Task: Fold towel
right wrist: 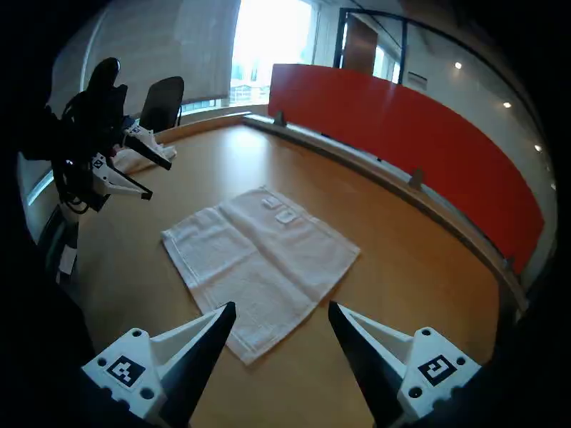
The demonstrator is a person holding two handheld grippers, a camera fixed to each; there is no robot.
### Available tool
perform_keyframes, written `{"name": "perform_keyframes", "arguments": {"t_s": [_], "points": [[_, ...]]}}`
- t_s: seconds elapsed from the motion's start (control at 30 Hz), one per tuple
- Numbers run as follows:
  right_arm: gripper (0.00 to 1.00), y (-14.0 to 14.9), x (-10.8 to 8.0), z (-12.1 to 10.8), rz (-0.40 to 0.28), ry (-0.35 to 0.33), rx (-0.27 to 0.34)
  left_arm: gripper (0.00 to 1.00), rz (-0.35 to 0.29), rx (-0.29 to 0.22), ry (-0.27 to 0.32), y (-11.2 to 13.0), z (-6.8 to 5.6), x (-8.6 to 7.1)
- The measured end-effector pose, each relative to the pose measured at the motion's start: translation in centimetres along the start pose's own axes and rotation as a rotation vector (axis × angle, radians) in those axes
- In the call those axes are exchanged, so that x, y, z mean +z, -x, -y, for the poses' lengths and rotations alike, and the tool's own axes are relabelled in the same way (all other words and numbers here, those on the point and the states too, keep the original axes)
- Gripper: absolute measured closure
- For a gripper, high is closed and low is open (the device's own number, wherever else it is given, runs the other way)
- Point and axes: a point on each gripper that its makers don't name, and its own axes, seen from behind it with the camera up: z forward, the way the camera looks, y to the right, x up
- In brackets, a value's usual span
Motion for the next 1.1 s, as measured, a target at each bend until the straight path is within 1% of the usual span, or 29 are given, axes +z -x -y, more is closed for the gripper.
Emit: {"name": "perform_keyframes", "arguments": {"t_s": [0.23, 0.53, 0.83, 1.1], "points": [[0.0, 1.9, 1.2, 0.9, 0.033, -0.025, -0.008, 0.01, 0.044, -0.002, 0.018, 2.2, -0.5, 1.5], [0.0, 4.9, 2.4, 1.2, 0.089, -0.034, -0.01, 0.01, 0.099, -0.005, 0.032, 5.0, -1.0, 3.1], [0.0, 7.6, 3.4, 2.1, 0.141, -0.063, 0.0, 0.01, 0.144, -0.008, 0.047, 7.1, -1.7, 4.6], [0.0, 9.2, 4.1, 2.8, 0.172, -0.086, 0.001, 0.01, 0.178, 0.001, 0.055, 8.5, -2.1, 5.5]]}}
